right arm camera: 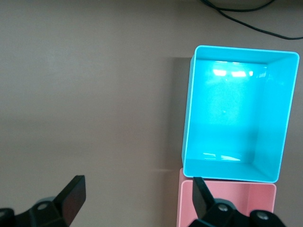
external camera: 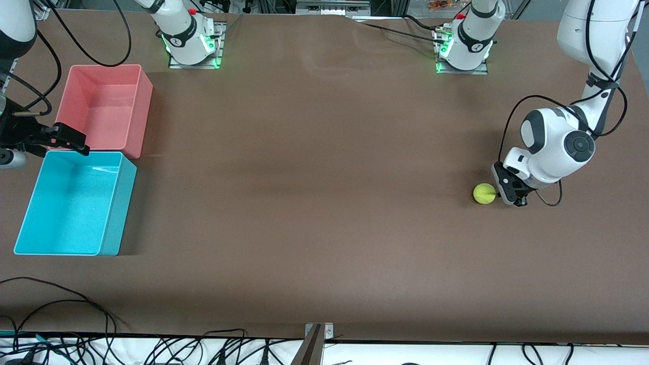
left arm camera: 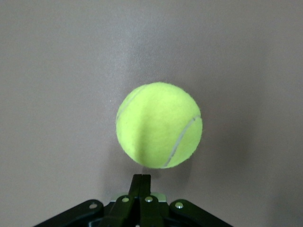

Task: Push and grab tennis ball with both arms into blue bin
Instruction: 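Position the left gripper behind the tennis ball, then push the tennis ball with the left gripper toward the blue bin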

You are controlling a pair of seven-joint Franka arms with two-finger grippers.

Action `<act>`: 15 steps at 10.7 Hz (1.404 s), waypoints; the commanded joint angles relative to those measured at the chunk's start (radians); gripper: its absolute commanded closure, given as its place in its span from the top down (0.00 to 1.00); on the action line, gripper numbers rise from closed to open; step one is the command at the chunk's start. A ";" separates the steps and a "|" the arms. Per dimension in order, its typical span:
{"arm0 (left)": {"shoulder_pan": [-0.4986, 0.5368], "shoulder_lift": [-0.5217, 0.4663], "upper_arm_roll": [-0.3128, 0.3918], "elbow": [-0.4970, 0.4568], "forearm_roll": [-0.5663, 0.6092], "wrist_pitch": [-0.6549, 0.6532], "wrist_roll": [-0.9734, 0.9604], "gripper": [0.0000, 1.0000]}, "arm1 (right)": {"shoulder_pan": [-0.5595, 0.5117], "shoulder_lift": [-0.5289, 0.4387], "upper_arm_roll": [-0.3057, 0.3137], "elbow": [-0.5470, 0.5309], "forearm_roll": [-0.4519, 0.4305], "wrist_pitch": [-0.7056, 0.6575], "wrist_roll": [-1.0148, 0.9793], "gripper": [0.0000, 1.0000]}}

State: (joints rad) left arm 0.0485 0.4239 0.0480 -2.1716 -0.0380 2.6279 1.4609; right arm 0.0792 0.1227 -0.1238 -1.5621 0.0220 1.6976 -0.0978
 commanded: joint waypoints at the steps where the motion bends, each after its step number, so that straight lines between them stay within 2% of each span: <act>1: 0.007 0.015 -0.011 0.018 -0.025 0.004 0.039 0.00 | -0.006 0.005 -0.002 0.020 0.012 -0.010 -0.028 1.00; 5: 0.008 0.027 -0.014 0.018 -0.026 0.006 0.033 0.00 | -0.006 0.005 -0.002 0.020 0.010 -0.012 -0.028 1.00; 7: 0.002 0.039 -0.034 0.019 -0.071 0.006 0.026 0.00 | -0.006 0.005 -0.002 0.020 0.010 -0.013 -0.028 1.00; 8: -0.004 0.052 -0.057 0.019 -0.075 0.006 -0.017 0.00 | -0.006 0.005 -0.002 0.020 0.010 -0.013 -0.028 1.00; 10: -0.034 0.084 -0.149 0.059 -0.066 0.018 -0.222 0.00 | -0.006 0.005 -0.002 0.020 0.010 -0.013 -0.030 1.00; 12: -0.087 0.101 -0.160 0.094 -0.065 0.018 -0.358 0.00 | -0.006 0.005 -0.002 0.020 0.010 -0.012 -0.030 1.00; 15: -0.044 0.092 -0.160 0.096 -0.062 0.018 -0.346 0.00 | -0.006 0.005 -0.002 0.020 0.010 -0.010 -0.028 1.00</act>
State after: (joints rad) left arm -0.0442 0.5063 -0.1174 -2.0951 -0.0922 2.6452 1.1029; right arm 0.0781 0.1227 -0.1244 -1.5619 0.0224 1.6977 -0.1076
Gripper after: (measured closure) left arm 0.996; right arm 0.000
